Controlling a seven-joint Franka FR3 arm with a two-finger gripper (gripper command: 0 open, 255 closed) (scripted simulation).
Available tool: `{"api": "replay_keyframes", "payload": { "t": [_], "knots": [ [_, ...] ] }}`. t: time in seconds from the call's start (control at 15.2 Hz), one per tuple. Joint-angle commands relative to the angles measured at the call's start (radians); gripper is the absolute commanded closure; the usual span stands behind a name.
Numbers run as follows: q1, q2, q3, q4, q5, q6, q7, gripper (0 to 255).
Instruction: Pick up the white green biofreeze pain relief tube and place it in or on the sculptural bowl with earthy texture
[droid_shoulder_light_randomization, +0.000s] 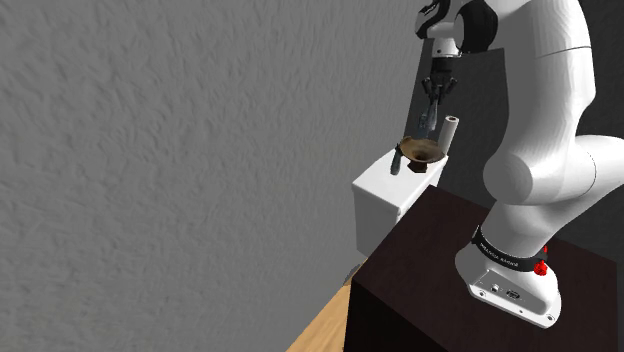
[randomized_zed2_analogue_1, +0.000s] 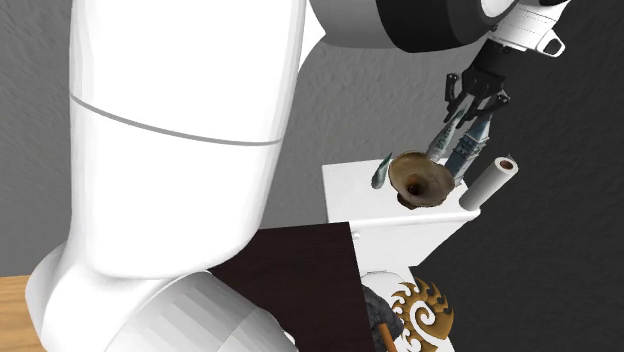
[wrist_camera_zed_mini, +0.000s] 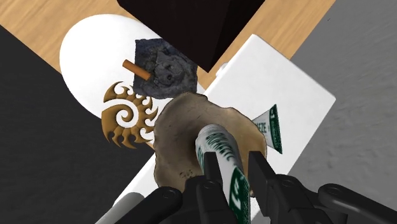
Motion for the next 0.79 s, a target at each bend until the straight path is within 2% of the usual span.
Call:
{"api": "replay_keyframes", "payload": {
  "t": [0.0,0.73],
  "knots": [
    [-0.001,0.01,0.002,-0.01,0.004,0.02,-0.002,255],
    [0.0,0.062,0.015,-0.078,0.023,0.136,-0.015,255]
  ]
}}
